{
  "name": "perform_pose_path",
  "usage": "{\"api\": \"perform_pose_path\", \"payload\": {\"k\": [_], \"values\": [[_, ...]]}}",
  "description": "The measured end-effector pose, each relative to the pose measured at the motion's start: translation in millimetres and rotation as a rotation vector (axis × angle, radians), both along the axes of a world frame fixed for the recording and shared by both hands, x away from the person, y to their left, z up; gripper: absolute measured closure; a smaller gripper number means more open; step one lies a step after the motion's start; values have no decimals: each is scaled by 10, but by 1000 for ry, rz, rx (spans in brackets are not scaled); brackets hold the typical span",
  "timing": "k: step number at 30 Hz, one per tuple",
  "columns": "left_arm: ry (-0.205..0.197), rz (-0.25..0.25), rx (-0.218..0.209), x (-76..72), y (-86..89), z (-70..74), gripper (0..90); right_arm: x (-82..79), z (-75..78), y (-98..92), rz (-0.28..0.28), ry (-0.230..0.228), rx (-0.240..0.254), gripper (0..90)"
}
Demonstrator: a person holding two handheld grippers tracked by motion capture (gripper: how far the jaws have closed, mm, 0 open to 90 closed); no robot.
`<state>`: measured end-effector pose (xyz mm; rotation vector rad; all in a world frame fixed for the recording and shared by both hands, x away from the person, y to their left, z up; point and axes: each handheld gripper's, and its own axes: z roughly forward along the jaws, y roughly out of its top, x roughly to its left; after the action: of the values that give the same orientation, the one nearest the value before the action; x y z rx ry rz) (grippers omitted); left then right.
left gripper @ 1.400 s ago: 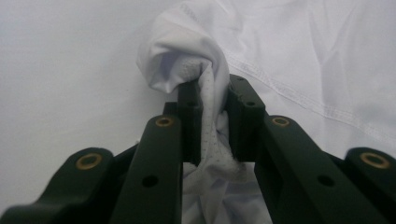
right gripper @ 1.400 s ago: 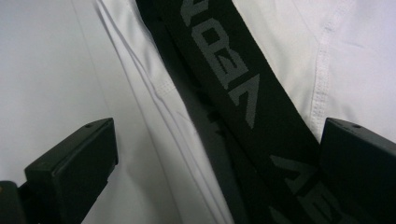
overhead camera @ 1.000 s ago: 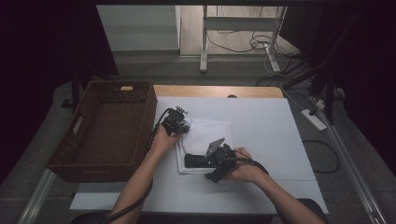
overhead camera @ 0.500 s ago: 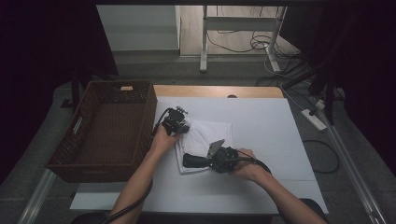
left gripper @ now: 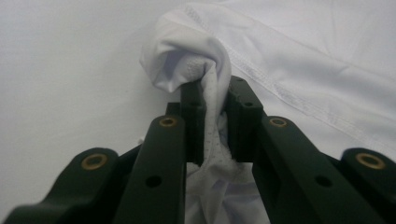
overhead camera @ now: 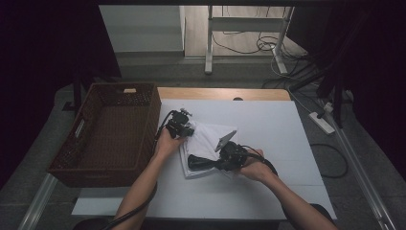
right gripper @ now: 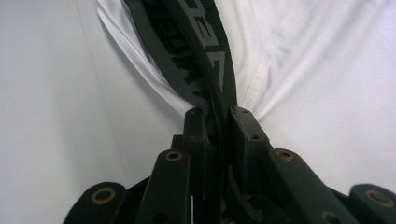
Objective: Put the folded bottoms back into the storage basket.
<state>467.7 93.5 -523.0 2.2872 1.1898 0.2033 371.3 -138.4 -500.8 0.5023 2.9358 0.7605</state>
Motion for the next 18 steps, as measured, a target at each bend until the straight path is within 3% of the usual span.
{"api": "perform_pose_path", "payload": {"k": [2,8,18], "values": [[0,-3,3,4,-3,6,799,23,24,-15,-12,24,23,781],[-15,-14,4,12,-30,76,803,13,95,-14,-8,36,61,782],[-30,-29,-16,26,-21,325,803,-24,298,-45,-4,6,108,782]]}}
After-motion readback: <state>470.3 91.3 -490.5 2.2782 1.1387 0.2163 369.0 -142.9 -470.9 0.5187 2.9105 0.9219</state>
